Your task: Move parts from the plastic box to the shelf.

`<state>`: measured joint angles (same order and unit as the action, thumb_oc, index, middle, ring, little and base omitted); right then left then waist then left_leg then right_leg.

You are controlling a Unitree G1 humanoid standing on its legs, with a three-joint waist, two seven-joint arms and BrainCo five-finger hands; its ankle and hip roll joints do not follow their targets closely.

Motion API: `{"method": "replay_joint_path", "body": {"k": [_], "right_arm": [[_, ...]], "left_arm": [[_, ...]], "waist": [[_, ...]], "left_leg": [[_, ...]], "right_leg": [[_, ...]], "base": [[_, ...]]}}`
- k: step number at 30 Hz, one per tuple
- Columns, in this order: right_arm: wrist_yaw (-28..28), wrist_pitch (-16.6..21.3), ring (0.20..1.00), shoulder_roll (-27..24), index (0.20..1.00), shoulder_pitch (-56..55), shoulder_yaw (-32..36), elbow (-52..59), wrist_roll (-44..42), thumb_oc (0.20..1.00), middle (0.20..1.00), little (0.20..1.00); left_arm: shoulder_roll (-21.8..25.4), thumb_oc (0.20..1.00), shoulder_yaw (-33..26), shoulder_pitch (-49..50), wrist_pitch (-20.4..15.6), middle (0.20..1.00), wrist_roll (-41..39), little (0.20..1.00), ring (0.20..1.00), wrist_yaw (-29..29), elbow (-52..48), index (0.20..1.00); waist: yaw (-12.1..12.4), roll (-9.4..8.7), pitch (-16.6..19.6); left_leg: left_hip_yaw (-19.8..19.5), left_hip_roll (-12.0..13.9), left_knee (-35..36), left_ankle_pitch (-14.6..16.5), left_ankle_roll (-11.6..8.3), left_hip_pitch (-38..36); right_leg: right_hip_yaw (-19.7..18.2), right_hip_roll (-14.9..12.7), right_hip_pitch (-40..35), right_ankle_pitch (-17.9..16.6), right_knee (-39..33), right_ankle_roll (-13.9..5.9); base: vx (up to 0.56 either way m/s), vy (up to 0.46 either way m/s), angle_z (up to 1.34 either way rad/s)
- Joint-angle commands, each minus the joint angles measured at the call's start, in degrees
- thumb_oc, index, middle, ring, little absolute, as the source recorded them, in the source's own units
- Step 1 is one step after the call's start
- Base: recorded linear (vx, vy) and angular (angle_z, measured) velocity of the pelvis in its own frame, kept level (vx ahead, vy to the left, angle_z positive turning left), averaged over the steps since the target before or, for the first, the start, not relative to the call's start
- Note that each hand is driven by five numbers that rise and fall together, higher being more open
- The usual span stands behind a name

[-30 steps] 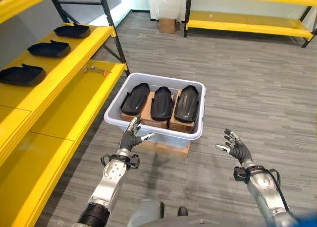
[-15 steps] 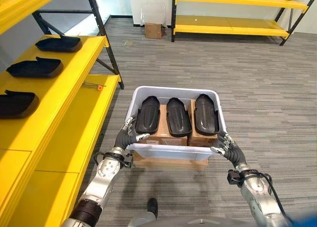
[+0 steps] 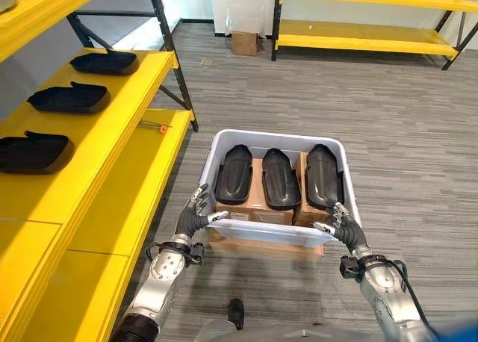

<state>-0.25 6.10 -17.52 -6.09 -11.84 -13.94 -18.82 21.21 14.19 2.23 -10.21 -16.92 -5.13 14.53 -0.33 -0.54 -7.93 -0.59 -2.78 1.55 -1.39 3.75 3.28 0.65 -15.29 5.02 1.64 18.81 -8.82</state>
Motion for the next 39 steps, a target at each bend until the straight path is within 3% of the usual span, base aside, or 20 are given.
{"method": "replay_joint_path", "body": {"k": [1,4,8,12,19,26,33,39], "right_arm": [[0.36,2.98,1.0,0.26,1.0,3.83,-0.28,3.82,0.83,1.0,1.0,1.0],[-0.04,3.04,1.0,0.11,1.0,5.4,-0.9,3.65,1.05,1.0,1.0,1.0],[0.57,2.93,1.0,-0.17,1.0,4.62,-1.11,4.39,1.4,1.0,1.0,1.0],[1.07,3.26,1.0,-1.33,1.0,4.23,-0.95,6.04,1.72,1.0,1.0,1.0],[0.82,4.54,1.0,-4.45,1.0,1.35,3.03,11.27,2.54,1.0,1.0,1.0],[-0.38,6.66,1.0,-6.03,1.0,2.45,6.24,16.75,1.23,1.0,1.0,1.0],[-3.9,8.93,1.0,-7.47,1.0,7.97,9.68,22.02,3.3,1.0,1.0,1.0],[-8.92,7.41,1.0,-7.22,1.0,17.65,5.54,15.77,7.84,1.0,1.0,1.0]], "left_arm": [[1.66,1.0,-2.01,-1.8,-2.4,1.0,-1.6,1.0,1.0,-0.2,-5.65,1.0],[1.5,1.0,-1.97,-2.5,-2.64,1.0,-2.67,1.0,1.0,-0.48,-5.47,1.0],[1.24,1.0,-2.21,-2.09,-2.48,1.0,-2.87,1.0,1.0,-0.62,-4.88,1.0],[0.66,1.0,-2.8,-1.54,-2.82,1.0,-3.72,1.0,1.0,-0.44,-5.69,1.0],[-0.19,1.0,-3.07,0.12,-2.76,1.0,-5.45,1.0,1.0,0.82,-5.75,1.0],[-0.08,1.0,-4.26,2.62,-2.7,1.0,-5.38,1.0,1.0,1.36,-6.71,1.0],[-0.09,1.0,-5.42,2.2,-3.36,1.0,-6.27,1.0,1.0,0.69,-7.96,1.0],[-0.48,1.0,-5.88,-1.16,-4.99,1.0,-9.42,1.0,1.0,-1.22,-11.08,1.0]], "waist": [[1.3,-0.07,-2.01],[1.49,-0.14,-2.66],[1.23,-1.7,-2.88],[1.49,-3.15,-1.47],[0.61,-3.18,-2.01],[0.06,-2.0,-3.69],[0.23,-1.11,-5.11],[1.37,-0.57,-6.08]], "left_leg": [[-0.81,2.04,-4.23,4.05,-0.28,-1.26],[0.33,2.3,-3.13,5.18,-1.65,-3.19],[-0.04,3.47,-3.72,5.52,-2.85,-3.81],[0.6,6.7,0.44,2.98,-5.1,-5.22],[2.13,12.18,3.45,0.4,-8.29,-6.13],[3.19,14.74,3.45,-1.45,-10.32,-3.99],[3.55,15.47,3.45,-2.63,-11.03,-1.75],[3.43,15.48,3.45,-2.57,-11.11,-1.02]], "right_leg": [[-2.08,-1.44,1.39,-17.35,-0.44,0.14],[4.68,-4.93,1.24,-16.64,-12.61,-0.93],[4.15,-4.9,-1.15,-15.07,-15.58,-1.7],[5.98,-3.11,-2.94,-14.34,-19.3,-2.23],[7.62,1.26,-3.68,-8.97,-21.55,-0.3],[7.06,3.78,-1.33,-7.79,-21.5,0.63],[6.84,4.26,1.26,-7.91,-21.04,0.89],[6.96,4.17,1.56,-8.14,-21.69,0.97]], "base": [[0.02,0.134,0.41],[0.1,-0.035,-0.07],[0.08,-0.124,0.09],[0.09,-0.178,0.19],[0.07,-0.177,-0.2],[0.01,-0.11,-0.15],[-0.03,-0.041,-0.04],[-0.01,-0.012,0.0]]}}
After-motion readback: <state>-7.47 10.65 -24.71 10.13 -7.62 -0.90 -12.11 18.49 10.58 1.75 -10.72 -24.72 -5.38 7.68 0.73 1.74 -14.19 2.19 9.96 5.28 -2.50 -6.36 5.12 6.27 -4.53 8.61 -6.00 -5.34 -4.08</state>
